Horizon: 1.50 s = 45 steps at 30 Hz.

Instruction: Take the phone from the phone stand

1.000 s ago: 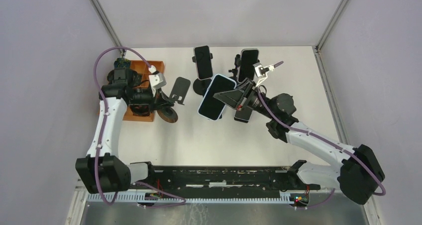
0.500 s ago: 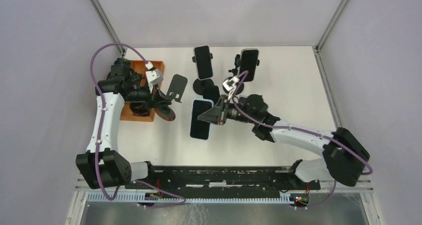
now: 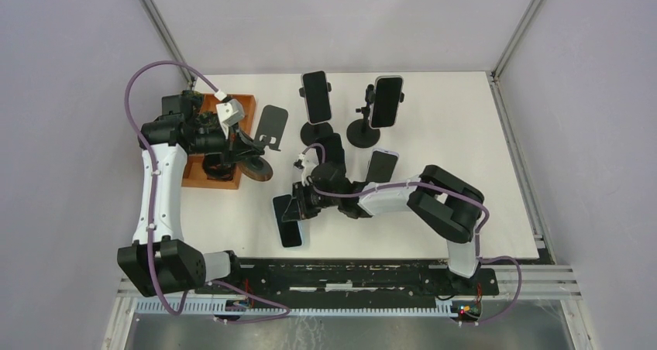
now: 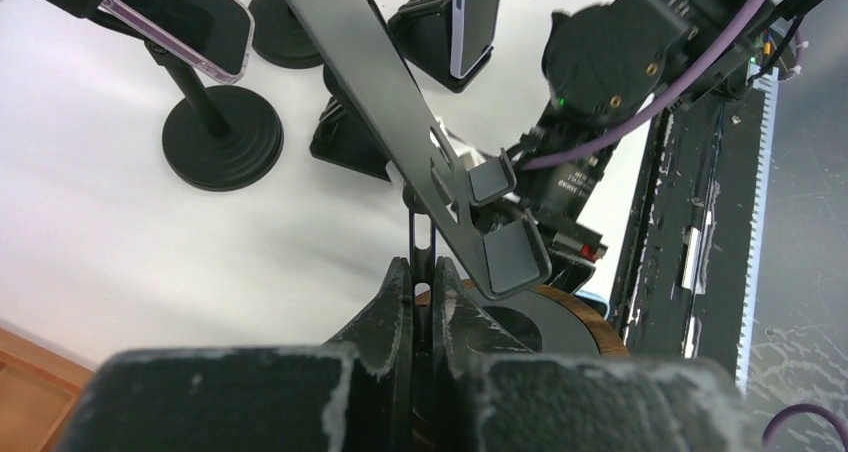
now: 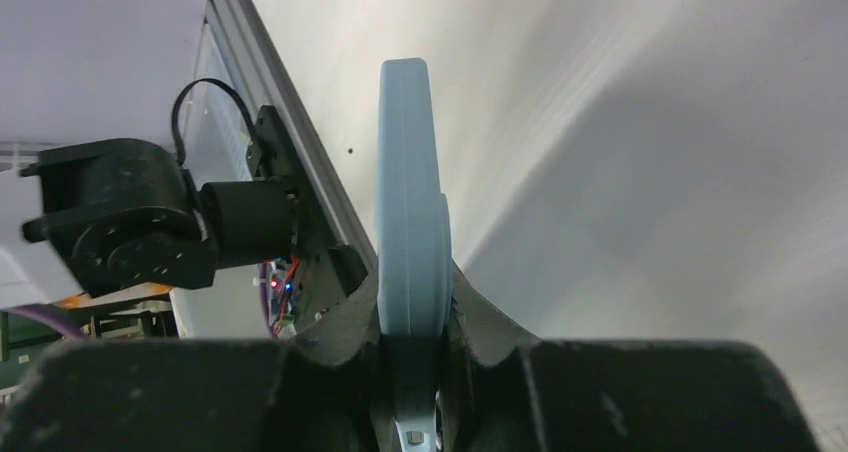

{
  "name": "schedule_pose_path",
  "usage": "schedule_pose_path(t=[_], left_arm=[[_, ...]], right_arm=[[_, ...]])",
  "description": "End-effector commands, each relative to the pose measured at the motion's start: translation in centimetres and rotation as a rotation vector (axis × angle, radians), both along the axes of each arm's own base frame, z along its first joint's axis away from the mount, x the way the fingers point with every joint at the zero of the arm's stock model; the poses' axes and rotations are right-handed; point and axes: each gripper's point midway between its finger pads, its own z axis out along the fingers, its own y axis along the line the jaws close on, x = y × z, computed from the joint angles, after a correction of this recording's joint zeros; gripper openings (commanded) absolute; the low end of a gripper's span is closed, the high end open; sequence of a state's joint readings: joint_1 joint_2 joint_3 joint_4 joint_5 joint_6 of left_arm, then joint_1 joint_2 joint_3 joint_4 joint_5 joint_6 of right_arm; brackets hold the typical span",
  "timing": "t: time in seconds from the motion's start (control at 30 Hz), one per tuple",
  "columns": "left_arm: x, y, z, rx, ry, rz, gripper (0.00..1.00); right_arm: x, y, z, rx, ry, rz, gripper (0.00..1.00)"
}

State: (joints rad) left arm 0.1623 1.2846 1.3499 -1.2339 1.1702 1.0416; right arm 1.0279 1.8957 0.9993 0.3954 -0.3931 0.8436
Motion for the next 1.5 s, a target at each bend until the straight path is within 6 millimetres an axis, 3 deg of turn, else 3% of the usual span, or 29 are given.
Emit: schedule_pose_path(t=[0.0,0.13,0.2,0.3,0.4,0.53,0.63,0.7,0.9,1.0,1.23,1.47], left_arm=[[-0.9,-0.7,2.0,-0.055,-0.072,-0.019,0.02],[-1.4,-1.1,2.0,-0.084,-0.096,-0.040,0.02],[-1.6,-1.3,2.0,-0.106,-0.092,-0.051,0.02],[-1.9,-1.6,1.9,-0.123,-0.092,-0.072,0.02],[-2.9,-1.8,1.7,-0.132,-0.091,-0.114,0.02],[-3.4,-2.1,2.2,-0.159,-0.078,-0.132,0.02],[-3.5,-2.3,2.7,-0.181,-0.093,-0.137,0.02],[-3.6,-2.4,2.9,-0.193,-0.101,-0.141,0.02],[-4.6,-2.7,3.2,-0.197,-0.123,-0.145,0.02],[-5.3,-3.0,3.6,-0.206,-0.139,-0.156,0.02],[-7.6,-4.4,3.6,-0.214,-0.128,-0.212,0.02],[-8.9,-5.3,3.7,-0.240,-0.096,-0.254,0.02]], right_arm=[[1.1,2.2,1.6,0.071,-0.017,-0.055,0.23],[1.5,1.1,0.2,0.040,-0.018,-0.112,0.44],[1.9,0.5,0.0,0.018,-0.037,-0.137,0.59],[2.9,-0.7,0.7,-0.018,-0.100,-0.194,0.83],[3.7,-2.0,2.0,-0.046,-0.171,-0.238,0.96],[4.4,-3.5,4.1,-0.041,-0.230,-0.282,0.98],[4.4,-4.4,6.9,0.004,-0.279,-0.303,0.98],[4.2,-5.0,9.4,0.058,-0.330,-0.301,0.98],[2.4,-6.0,19.4,0.375,-0.472,-0.221,0.98],[2.2,-6.4,22.8,0.510,-0.460,-0.175,0.97],[2.9,-6.9,27.6,0.668,-0.477,-0.143,0.93],[1.5,-6.8,30.8,0.820,-0.490,-0.075,0.88]])
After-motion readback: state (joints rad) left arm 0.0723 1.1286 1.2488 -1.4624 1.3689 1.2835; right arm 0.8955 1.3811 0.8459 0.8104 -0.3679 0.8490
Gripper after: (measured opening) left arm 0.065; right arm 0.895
